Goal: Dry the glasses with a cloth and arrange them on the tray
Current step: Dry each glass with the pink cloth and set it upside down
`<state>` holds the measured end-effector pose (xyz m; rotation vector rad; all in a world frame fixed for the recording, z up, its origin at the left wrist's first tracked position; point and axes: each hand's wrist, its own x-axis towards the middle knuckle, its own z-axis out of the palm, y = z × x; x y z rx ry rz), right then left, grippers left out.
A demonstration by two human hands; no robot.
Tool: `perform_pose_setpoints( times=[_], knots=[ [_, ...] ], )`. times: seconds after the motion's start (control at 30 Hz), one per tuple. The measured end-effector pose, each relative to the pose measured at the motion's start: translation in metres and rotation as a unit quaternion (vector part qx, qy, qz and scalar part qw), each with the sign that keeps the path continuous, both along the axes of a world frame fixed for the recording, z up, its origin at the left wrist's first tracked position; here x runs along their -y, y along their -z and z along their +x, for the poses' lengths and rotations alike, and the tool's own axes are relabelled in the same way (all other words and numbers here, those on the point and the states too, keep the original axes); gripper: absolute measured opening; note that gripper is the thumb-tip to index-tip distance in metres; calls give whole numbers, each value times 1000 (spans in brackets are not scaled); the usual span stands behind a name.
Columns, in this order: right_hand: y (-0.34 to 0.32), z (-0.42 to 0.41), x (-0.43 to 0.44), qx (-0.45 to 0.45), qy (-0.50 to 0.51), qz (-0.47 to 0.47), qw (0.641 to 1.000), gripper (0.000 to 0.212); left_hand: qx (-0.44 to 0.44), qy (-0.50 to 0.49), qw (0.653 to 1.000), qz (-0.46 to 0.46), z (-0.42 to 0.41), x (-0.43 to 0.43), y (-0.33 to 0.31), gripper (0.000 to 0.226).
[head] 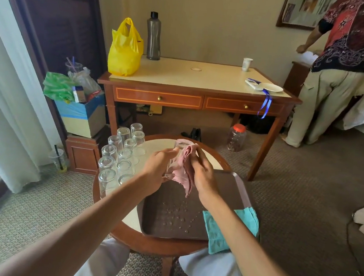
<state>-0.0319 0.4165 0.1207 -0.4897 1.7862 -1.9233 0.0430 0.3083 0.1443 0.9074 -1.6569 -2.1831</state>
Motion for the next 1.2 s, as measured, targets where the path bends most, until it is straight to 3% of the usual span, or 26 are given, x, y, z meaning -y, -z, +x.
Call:
perform_pose_setpoints(
  times=[0.13, 0.2, 0.3, 0.43, 0.6, 0.83, 0.9, 1.0, 1.1, 1.13, 1.2],
  knots=[
    [-14, -2, 0, 9, 9, -32, 999, 43, -13, 23, 999, -25, -1, -20, -8, 20],
    [-20, -1, 4, 40, 12, -41, 998, 45, -16, 24, 993, -111, -5, -31, -8, 32],
    [-30, 3, 5, 56, 17, -37, 998, 37, -33, -9, 978, -207, -12, -38, -3, 67],
    [-36, 6, 3, 59, 13, -27, 998, 38, -69, -32, 961, -267, -18, -37, 5, 64],
    [-31, 18, 2, -21, -45, 10, 999, 48, -113, -93, 970, -193, -11, -29, -22, 35],
    [-39, 23, 12, -169, -23, 1, 985, 46, -128, -102, 980, -114, -6, -23, -25, 34],
    [-49, 18, 12, -158, 1, -5, 987, 34, -137, -83, 980, -115, -3, -26, -27, 32],
    [-62, 9, 17, -46, 21, -34, 998, 56, -132, -78, 971, -184, -4, -29, -25, 33],
    [-64, 11, 21, 30, 29, -31, 999, 53, -76, -107, 951, -280, -9, -22, -17, 62],
    [-62, 15, 22, 32, 25, -24, 999, 50, -77, -123, 953, -267, -8, -20, -17, 61],
    [-54, 25, 22, 18, 3, 20, 1000, 51, -101, -144, 958, -225, -1, -20, -31, 36]
  ],
)
